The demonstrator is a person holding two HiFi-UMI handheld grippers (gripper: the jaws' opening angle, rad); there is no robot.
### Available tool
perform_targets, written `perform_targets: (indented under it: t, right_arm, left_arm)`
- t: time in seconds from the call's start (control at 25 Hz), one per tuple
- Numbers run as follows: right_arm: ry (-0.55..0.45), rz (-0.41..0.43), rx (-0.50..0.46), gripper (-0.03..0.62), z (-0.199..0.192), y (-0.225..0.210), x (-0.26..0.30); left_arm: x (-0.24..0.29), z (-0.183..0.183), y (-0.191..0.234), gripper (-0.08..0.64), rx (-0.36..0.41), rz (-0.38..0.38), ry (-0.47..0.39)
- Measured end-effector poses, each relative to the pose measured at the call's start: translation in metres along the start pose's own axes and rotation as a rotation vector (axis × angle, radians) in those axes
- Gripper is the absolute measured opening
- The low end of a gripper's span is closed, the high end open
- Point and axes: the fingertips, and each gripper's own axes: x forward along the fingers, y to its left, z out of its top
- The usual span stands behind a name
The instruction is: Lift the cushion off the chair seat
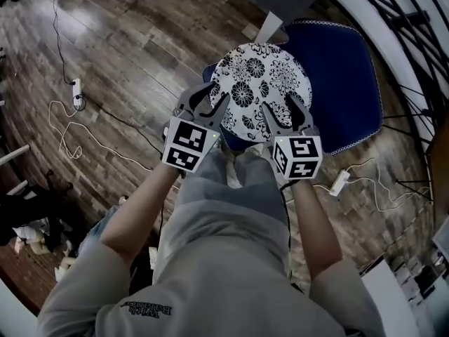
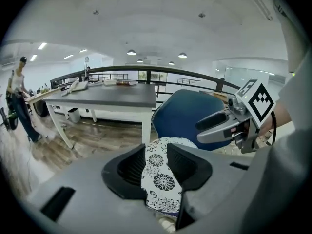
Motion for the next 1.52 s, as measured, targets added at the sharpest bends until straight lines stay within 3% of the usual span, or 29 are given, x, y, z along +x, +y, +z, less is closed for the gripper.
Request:
perform_targets:
  t: [0.44,0.64,0.8,1.16,1.36,1.52]
  right_arm:
    - [0.217,-0.037,-0.064,0.241,-0.140,-0.017,0.067]
    - [0.305,-0.080,-0.052,0.241,-0.196,-0.039,0.091]
    - [0.360,-0.128,-0.033,0.246,-0.231,-0.060,0.103]
    - [0.432,-0.156,-0.091,0.253,-0.281,-0.079,0.120]
    - [0.443,-0.182,-0.121,0.252,-0.280,-0.078,0.128]
    - [0.448,-0.166,-0.112,0.213,-0.282,-0.077,0.127]
  left_arm:
    - [0.082,-0.149,0.010,0.118,-0.065,-0.073,0.201]
    - [0.111,-0.216,0.022,0.118,-0.149,-0.053,0.313]
    - [0.128,-0.260,0.030,0.118,-0.167,-0.048,0.406]
    - [0.152,-0.300,0.027,0.119,-0.228,-0.070,0.466]
    - [0.164,-0.307,0.029,0.109,-0.165,-0.057,0.549]
    - [0.164,-0.304,0.026,0.057,-0.178,-0.071,0.568]
